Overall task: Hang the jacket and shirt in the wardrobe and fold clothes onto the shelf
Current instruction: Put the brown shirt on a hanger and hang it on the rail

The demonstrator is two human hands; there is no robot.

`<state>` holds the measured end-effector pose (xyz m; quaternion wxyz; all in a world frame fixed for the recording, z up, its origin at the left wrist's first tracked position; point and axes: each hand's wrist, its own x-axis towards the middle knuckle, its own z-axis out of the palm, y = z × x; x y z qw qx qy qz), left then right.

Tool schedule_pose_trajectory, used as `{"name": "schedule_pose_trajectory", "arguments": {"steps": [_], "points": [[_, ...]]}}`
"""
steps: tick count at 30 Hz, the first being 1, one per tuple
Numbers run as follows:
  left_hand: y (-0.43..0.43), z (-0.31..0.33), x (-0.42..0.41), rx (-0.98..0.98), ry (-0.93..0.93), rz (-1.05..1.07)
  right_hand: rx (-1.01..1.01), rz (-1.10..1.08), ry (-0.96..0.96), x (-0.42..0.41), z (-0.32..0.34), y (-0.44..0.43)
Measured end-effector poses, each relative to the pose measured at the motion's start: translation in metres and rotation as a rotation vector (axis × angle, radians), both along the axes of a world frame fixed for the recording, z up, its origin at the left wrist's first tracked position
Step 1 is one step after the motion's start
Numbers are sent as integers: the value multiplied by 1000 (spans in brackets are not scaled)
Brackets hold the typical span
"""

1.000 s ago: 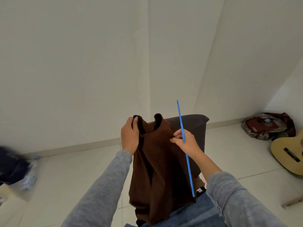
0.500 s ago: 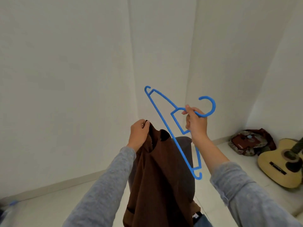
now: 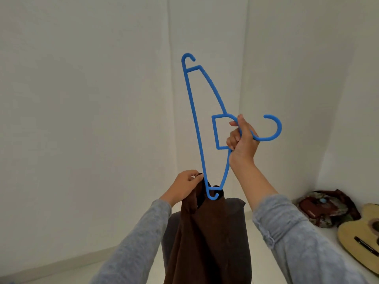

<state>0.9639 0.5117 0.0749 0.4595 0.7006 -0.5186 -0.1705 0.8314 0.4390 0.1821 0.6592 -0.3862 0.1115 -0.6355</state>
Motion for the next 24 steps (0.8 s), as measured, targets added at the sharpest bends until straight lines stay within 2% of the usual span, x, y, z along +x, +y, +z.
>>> {"name": "schedule_pose_trajectory", "arguments": {"steps": [6, 13, 20, 24], "points": [[17, 4, 8, -26, 127, 13, 57, 42, -112, 13, 3, 4], [33, 32, 16, -234, 300, 71, 162, 105, -213, 25, -7, 9], [41, 71, 22, -532, 481, 279, 186, 187, 87, 32, -84, 20], [55, 65, 37, -522, 471, 422, 47, 218, 321, 19, -102, 11]]}}
